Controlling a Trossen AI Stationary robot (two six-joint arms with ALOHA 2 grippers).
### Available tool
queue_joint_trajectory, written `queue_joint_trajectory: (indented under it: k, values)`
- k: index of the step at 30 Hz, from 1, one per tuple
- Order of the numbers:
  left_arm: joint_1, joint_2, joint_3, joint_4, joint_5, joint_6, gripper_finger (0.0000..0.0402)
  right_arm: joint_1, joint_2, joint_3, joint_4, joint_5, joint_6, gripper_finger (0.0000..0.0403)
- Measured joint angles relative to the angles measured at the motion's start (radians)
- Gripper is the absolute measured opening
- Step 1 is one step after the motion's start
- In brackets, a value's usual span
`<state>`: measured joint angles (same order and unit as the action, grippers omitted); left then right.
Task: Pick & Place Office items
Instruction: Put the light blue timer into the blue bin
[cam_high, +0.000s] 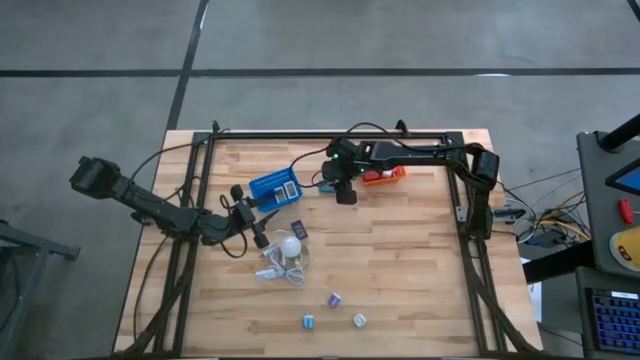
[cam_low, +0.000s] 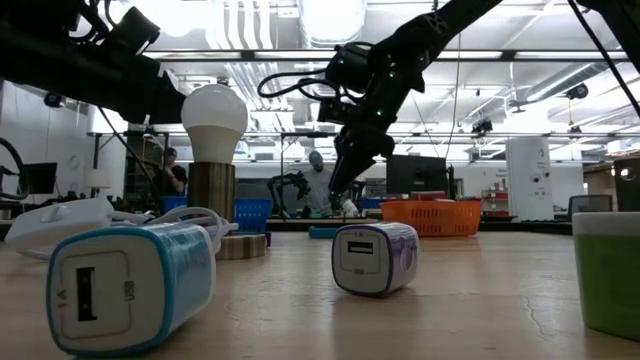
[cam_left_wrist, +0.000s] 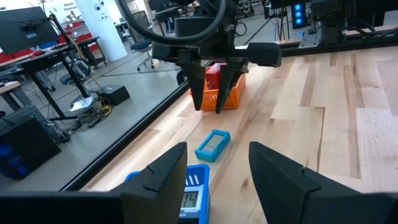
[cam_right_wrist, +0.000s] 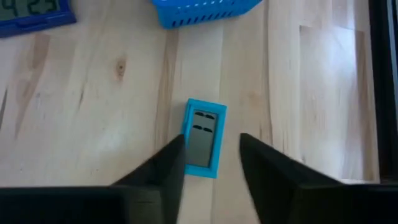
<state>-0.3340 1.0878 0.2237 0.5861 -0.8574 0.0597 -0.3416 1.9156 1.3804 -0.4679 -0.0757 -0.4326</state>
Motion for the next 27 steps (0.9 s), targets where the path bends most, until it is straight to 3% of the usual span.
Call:
queue_joint_trajectory:
  k: [4,7,15,21,27]
  values:
    - [0.0,0.0,0.0,-0.003,0.0,0.0,0.0177,0.0,0.0,-0.011,-0.01,0.0,-0.001,0.004]
    - [0.0,0.0,0.0,-0.003,0.0,0.0,0.0177,0.001,0.0,-0.016,-0.009,0.0,0.0,0.0013]
    - [0.0,0.0,0.0,-0.003,0.0,0.0,0.0177,-0.021,0.0,-0.03,-0.01,-0.019,0.003,0.0007]
    - [0.0,0.0,0.0,-0.003,0.0,-0.004,0.0177,-0.058,0.001,-0.01,-0.05,-0.187,-0.012,0.0008]
    - [0.0,0.0,0.0,-0.003,0.0,-0.007,0.0177,-0.057,0.002,-0.008,-0.025,-0.06,-0.016,0.0034]
